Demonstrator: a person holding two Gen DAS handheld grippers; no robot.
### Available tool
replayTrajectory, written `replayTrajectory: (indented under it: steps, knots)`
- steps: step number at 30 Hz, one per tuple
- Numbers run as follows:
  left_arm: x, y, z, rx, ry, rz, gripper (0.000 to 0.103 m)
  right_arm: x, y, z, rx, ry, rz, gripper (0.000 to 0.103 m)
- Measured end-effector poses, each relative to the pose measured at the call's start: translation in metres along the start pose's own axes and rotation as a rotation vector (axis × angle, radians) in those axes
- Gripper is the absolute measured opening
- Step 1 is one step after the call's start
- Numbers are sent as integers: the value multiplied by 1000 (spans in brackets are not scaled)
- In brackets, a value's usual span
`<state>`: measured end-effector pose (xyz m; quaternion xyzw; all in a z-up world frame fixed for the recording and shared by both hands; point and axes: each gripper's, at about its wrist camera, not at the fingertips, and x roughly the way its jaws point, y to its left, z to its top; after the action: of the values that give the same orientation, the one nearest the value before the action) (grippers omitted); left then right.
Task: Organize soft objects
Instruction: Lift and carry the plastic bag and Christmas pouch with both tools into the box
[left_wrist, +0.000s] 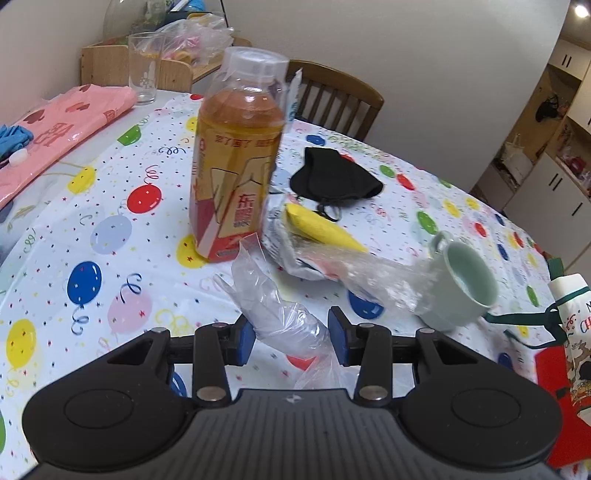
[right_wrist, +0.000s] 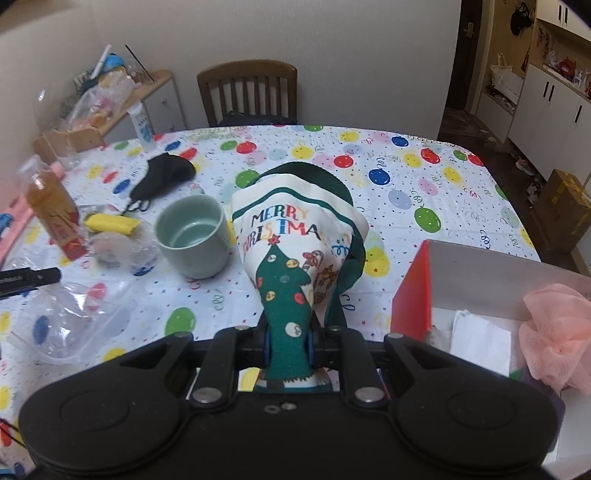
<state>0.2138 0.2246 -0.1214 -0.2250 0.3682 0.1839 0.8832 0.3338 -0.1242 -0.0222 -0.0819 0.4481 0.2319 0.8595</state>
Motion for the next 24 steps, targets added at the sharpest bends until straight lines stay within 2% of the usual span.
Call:
replayTrajectory:
  steps: [5, 14, 19, 24]
  knots:
    - [-25, -13, -3, -9, 4, -57, 41, -28, -8, -6, 2, -26, 40, 16]
    - [-69, -63, -1, 19, -18, -192, 41, -78, -36, -8, 3, -86, 110, 16]
    - [-82, -99, -1, 56, -17, -264, 41, -103, -61, -11, 22, -113, 116, 16]
    - [-89, -140, -1, 100, -3, -327, 41, -123, -90, -17, 46, -144, 87, 16]
